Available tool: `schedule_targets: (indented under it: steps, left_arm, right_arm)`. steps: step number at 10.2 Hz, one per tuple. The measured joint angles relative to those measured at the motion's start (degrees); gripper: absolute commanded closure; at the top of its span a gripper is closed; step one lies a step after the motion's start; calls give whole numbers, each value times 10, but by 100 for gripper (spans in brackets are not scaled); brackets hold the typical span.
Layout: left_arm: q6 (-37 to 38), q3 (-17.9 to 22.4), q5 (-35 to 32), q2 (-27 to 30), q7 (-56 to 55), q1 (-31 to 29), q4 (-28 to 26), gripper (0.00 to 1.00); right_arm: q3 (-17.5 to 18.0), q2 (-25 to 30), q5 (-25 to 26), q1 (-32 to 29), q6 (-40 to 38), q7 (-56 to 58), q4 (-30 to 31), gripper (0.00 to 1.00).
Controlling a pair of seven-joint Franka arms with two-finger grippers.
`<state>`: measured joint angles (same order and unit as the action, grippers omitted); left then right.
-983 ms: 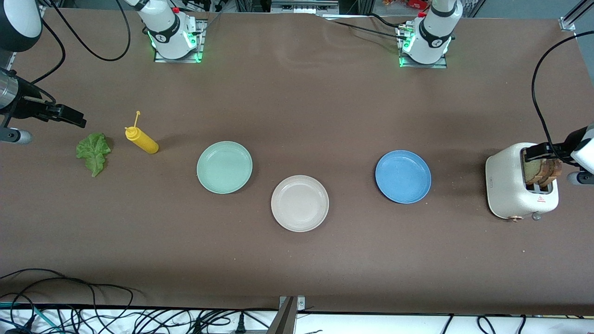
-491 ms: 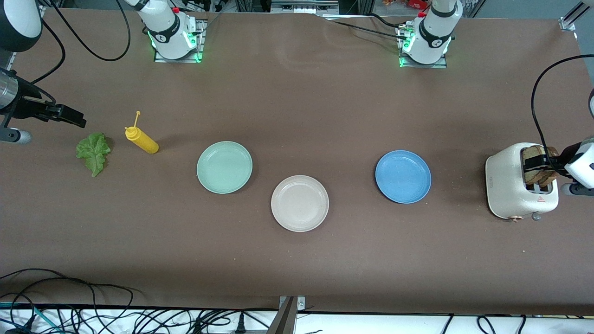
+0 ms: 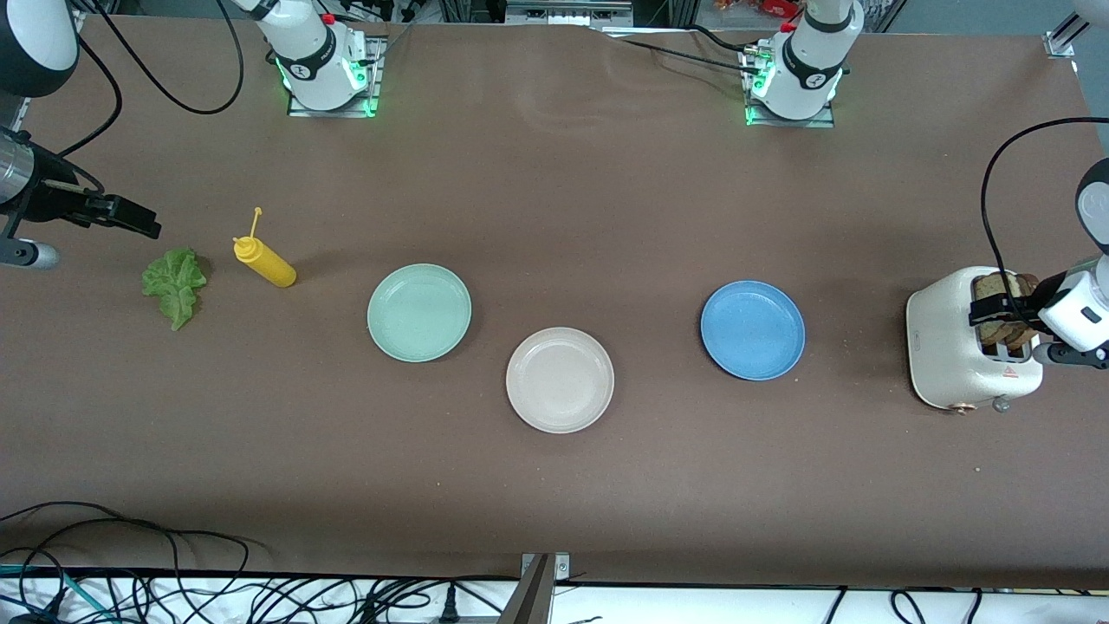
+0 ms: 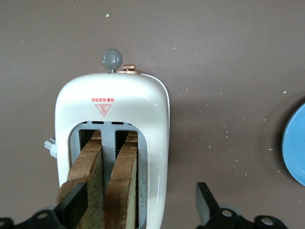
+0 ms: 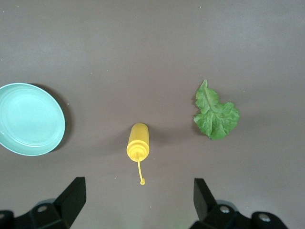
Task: Make sandwich on beige plate with both arms
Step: 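Reach the left gripper into the toaster and grasp a bread slice, then lift the bread slice and carry it to the beige plate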
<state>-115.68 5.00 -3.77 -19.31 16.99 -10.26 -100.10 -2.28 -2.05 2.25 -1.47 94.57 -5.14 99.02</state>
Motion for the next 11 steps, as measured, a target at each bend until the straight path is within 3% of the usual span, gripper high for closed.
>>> schedule_targets:
  steps: [1, 2, 4, 5, 11]
  left_arm:
    - [-18, 0, 4, 0, 0, -1, -15, 26]
    - [-36, 0, 5, 0, 0, -6, -31, 52]
    - [-54, -1, 6, 1, 3, -13, -44, 93]
    - [-55, -1, 6, 2, 9, -13, -45, 100]
    - [-50, -1, 5, 5, 29, -18, -35, 100]
  right_arm:
    - [0, 0, 0, 0, 0, 0, 0, 0]
    - [0, 0, 0, 0, 0, 0, 0, 0]
    - [0, 0, 0, 0, 0, 0, 0, 0]
    - [0, 0, 0, 0, 0, 0, 0, 0]
    - [0, 0, 0, 0, 0, 1, 0, 0]
